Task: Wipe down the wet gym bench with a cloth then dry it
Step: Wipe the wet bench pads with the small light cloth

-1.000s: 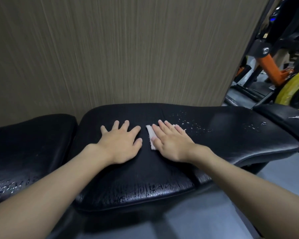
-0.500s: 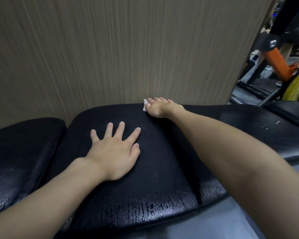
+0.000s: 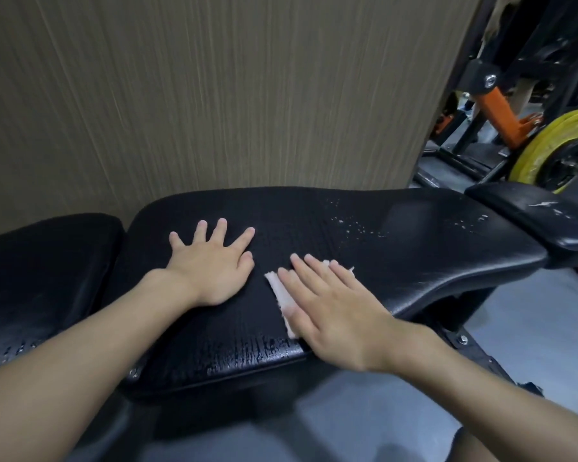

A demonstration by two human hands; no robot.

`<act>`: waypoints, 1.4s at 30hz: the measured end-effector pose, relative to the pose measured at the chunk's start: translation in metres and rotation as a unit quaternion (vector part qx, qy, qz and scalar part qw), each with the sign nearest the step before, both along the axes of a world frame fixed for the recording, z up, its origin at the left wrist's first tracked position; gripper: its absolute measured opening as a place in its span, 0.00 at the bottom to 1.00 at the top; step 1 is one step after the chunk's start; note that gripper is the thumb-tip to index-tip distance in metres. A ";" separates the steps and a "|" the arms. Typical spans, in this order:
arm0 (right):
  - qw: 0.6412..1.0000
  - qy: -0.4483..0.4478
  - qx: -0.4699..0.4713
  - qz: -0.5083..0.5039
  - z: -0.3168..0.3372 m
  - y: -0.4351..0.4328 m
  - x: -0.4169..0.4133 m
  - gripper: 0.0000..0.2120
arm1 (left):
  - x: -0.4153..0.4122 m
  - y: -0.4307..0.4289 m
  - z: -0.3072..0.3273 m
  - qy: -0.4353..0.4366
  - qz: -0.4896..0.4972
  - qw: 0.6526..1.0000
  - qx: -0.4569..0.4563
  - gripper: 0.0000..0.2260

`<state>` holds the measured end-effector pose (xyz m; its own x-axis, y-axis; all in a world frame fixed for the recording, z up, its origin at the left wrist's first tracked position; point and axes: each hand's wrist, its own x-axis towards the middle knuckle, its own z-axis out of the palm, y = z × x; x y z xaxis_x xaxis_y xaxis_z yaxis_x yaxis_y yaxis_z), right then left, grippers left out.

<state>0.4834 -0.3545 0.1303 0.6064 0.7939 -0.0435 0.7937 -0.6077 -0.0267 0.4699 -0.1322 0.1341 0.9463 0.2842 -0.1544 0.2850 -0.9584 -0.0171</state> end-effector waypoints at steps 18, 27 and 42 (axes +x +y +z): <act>0.996 0.048 0.002 -0.078 0.001 0.053 0.090 0.27 | 0.007 -0.012 -0.001 -0.006 -0.056 0.997 0.047 0.28; 0.985 0.079 0.004 -0.150 0.003 0.123 0.222 0.29 | 0.011 -0.011 -0.001 0.033 -0.058 0.997 0.035 0.27; 0.998 0.043 0.010 -0.055 0.003 0.028 0.075 0.26 | 0.011 -0.011 -0.001 0.030 -0.039 0.999 0.006 0.27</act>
